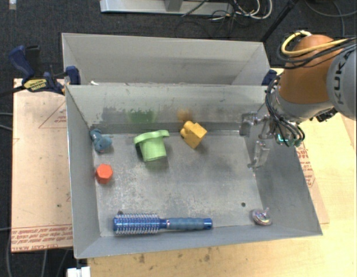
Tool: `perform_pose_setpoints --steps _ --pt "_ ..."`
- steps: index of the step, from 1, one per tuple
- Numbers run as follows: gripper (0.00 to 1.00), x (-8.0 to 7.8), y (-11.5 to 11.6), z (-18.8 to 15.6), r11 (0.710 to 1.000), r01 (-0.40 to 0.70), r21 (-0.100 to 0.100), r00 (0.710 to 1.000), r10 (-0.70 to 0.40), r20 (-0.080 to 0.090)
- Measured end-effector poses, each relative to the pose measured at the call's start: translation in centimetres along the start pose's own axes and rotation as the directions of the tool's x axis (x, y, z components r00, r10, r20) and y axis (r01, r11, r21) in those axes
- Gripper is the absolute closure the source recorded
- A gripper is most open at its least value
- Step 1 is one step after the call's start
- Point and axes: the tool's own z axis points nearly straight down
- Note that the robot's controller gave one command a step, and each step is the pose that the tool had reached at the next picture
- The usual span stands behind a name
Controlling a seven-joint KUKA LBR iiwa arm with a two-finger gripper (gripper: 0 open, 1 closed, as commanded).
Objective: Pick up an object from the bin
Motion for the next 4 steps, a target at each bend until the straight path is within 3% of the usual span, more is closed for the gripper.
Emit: perform_pose_setpoints --steps 1,2,3,4 --pt "0.0 8.9 -1.9 5.9 1.0 -0.022 -0.001 1.0 0.022 -0.005" --pt "0.0 13.1 -3.0 5.5 0.989 0.151 0.001 0.989 -0.151 0.005" --pt "0.0 12.9 -2.9 7.5 0.893 0.45 0.009 0.893 -0.45 0.018" --pt "0.0 11.7 3.2 7.7 0.813 0.582 0.003 0.813 -0.582 0.008"
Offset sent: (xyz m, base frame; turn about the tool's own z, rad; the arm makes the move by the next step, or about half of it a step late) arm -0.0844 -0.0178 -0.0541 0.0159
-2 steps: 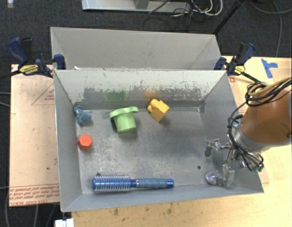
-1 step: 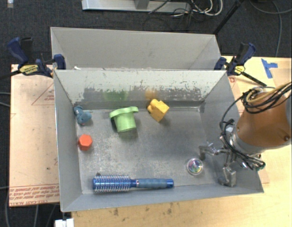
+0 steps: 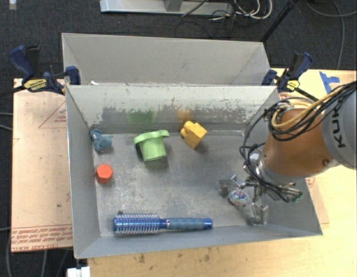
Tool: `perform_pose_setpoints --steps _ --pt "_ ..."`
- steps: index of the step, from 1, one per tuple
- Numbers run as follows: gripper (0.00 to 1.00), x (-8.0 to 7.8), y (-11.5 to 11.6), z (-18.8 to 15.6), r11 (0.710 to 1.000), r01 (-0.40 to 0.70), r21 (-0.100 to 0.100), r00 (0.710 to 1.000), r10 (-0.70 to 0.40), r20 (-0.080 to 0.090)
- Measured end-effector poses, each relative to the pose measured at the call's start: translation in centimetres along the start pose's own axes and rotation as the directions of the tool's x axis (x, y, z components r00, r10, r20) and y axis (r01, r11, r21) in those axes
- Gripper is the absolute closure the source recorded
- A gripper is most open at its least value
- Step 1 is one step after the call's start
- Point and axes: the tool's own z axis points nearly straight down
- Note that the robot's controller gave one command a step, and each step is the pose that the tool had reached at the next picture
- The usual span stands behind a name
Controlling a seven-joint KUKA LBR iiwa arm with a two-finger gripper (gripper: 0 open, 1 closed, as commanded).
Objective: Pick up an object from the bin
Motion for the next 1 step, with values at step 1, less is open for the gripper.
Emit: perform_pose_setpoints --steps 1 --pt "0.0 -1.34 -4.71 0.1 0.987 0.159 0.004 0.987 -0.159 0.0"
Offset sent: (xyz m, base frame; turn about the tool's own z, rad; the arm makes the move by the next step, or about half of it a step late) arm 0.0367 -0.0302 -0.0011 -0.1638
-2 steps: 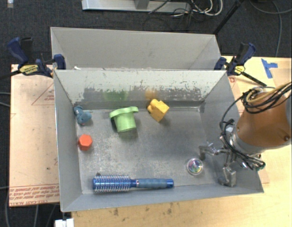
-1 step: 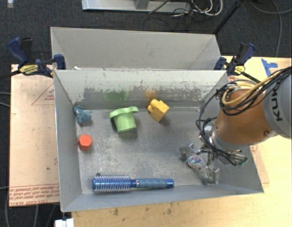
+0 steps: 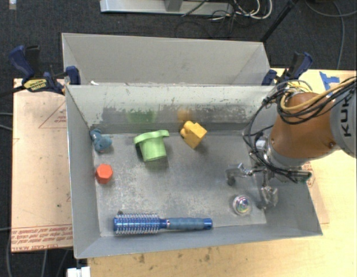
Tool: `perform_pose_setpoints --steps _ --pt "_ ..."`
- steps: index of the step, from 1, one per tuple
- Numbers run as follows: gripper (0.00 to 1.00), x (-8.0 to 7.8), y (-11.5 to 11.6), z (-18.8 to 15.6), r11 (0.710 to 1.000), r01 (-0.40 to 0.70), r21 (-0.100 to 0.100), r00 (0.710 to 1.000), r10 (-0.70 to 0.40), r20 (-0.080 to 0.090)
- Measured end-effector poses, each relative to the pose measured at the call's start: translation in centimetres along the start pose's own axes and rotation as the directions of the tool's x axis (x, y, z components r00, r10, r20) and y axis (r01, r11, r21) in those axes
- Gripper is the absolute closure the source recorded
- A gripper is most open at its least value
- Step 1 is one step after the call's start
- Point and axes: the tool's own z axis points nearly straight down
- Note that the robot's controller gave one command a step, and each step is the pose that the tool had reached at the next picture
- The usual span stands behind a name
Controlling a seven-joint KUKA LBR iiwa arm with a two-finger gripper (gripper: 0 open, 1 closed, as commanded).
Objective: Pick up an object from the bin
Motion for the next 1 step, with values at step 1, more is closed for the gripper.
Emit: perform_pose_setpoints --steps 1 --pt "0.0 -0.91 5.42 0.06 0.995 0.099 -0.009 0.995 -0.099 -0.002"
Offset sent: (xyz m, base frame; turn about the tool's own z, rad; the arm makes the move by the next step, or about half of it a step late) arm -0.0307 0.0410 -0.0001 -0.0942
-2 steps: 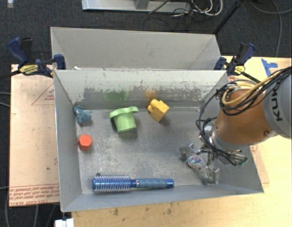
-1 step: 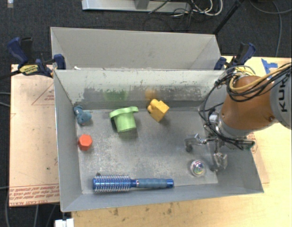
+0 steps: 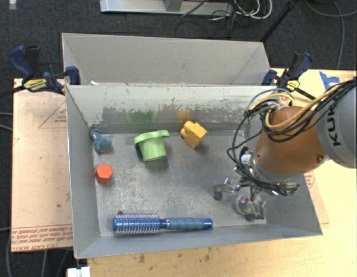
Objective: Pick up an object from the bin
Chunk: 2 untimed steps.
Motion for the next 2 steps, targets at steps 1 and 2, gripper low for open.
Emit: perform_pose_setpoints --steps 1,2 --pt "0.0 3.4 -5.2 -0.7 0.982 0.186 -0.007 0.982 -0.186 0.012" --pt "0.0 2.0 -2.2 0.0 0.967 0.254 0.002 0.967 -0.254 0.001"
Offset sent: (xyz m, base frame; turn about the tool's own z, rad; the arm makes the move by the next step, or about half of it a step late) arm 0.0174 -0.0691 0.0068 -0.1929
